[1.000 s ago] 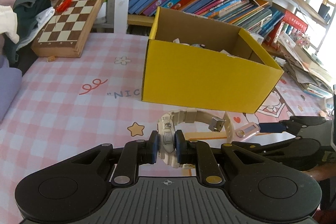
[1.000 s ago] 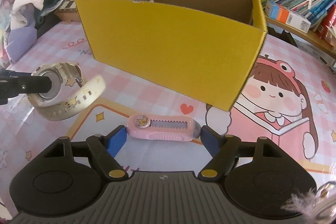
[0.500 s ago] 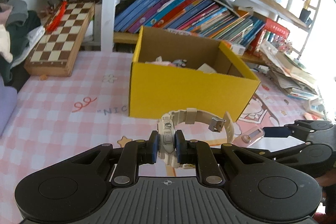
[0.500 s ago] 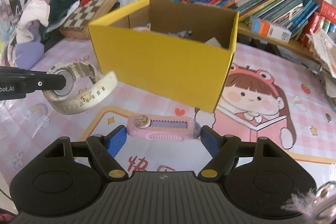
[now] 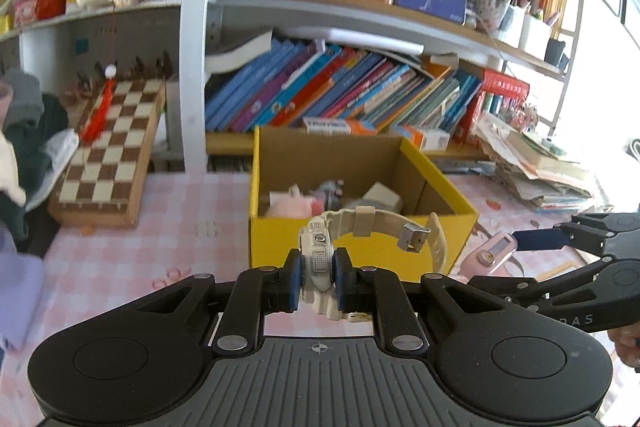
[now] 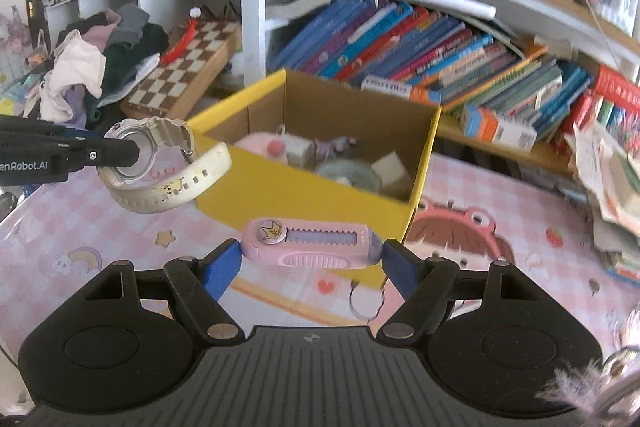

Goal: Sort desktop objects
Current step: 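Carry the watch and pink box cutter over the yellow box with both tools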

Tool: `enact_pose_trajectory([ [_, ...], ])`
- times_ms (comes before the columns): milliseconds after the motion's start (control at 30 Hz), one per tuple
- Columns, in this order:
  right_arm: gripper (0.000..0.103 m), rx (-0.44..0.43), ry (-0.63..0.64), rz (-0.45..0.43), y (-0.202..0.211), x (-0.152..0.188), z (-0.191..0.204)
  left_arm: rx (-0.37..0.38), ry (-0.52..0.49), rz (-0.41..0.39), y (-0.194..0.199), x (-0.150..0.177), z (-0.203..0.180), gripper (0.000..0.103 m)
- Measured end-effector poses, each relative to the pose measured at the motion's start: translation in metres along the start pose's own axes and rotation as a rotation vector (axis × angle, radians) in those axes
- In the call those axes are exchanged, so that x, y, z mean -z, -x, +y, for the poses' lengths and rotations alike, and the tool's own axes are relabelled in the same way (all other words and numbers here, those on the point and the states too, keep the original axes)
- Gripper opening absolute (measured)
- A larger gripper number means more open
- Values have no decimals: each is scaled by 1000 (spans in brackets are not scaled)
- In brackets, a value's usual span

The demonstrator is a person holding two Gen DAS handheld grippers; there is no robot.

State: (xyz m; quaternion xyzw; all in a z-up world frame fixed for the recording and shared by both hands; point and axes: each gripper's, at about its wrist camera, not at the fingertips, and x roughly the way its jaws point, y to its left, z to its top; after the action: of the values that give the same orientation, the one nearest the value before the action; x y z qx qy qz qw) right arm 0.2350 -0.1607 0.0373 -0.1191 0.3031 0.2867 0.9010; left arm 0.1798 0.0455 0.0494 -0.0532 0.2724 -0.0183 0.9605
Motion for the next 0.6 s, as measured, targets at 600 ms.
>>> enact_pose_trajectory([
  [600, 76, -5, 71, -87, -26, -62, -17, -24, -55, -75, -32, -43, -7, 15],
])
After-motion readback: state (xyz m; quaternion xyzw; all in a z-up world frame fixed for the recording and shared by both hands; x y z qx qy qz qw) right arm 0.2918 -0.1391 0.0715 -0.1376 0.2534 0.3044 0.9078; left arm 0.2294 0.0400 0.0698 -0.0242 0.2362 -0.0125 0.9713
